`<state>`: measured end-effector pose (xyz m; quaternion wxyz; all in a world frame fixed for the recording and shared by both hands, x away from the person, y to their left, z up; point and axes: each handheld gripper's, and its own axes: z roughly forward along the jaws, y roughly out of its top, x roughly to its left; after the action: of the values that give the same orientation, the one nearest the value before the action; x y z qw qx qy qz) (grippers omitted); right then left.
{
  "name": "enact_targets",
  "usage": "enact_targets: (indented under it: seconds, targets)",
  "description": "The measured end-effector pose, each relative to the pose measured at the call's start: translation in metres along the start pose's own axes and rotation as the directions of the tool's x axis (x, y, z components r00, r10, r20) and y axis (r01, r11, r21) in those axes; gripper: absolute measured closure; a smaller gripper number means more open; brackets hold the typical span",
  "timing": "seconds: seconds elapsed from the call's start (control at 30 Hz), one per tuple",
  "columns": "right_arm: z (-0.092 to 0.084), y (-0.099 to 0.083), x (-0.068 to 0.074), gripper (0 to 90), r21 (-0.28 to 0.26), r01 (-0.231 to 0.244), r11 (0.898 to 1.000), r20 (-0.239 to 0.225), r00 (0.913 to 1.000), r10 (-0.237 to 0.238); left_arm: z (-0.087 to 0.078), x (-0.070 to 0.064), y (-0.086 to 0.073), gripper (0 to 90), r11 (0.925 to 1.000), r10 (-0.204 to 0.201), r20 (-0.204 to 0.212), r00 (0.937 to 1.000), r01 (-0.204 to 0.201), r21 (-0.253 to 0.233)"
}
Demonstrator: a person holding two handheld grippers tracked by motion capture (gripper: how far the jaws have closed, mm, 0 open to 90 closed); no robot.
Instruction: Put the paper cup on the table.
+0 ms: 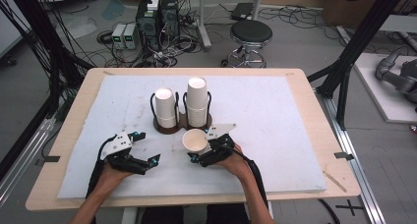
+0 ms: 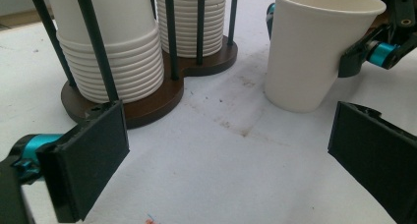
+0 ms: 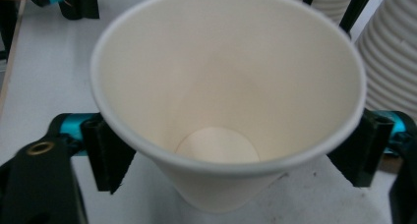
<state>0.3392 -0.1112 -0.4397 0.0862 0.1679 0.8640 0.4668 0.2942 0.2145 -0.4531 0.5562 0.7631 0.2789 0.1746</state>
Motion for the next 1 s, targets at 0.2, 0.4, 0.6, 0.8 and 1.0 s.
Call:
enact_targets:
  seconds: [0.2,0.4,0.6,0.8,1.0]
  targets:
    - [-0.005,0.002,0.001,14.6,-0.014,0.011,1.0,-0.001,0.9999,-0.011,0.0,0.0,0.0,1.7,1.0,-0.001,0.001,1.0,0.001,-0.001]
    - [-0.011,-0.001,0.002,14.7,-0.005,0.013,1.0,-0.013,0.9998,-0.013,0.0,0.0,0.0,1.7,1.0,-0.001,0.0,1.0,0.001,0.0]
    - [-0.027,-0.01,0.0,14.7,-0.018,0.011,1.0,0.004,0.9999,-0.011,0.0,0.0,0.0,1.7,1.0,-0.001,0.002,1.0,0.001,0.0]
    - [-0.049,-0.025,-0.002,14.7,-0.034,-0.006,0.999,0.053,0.9986,0.008,-0.001,0.002,0.0,1.7,0.9999,-0.011,0.006,0.9999,0.011,-0.007]
    - [-0.069,-0.038,-0.005,14.7,-0.059,-0.029,0.998,0.103,0.994,0.035,-0.001,0.002,0.0,1.7,1.0,-0.007,0.01,0.9999,0.007,-0.006]
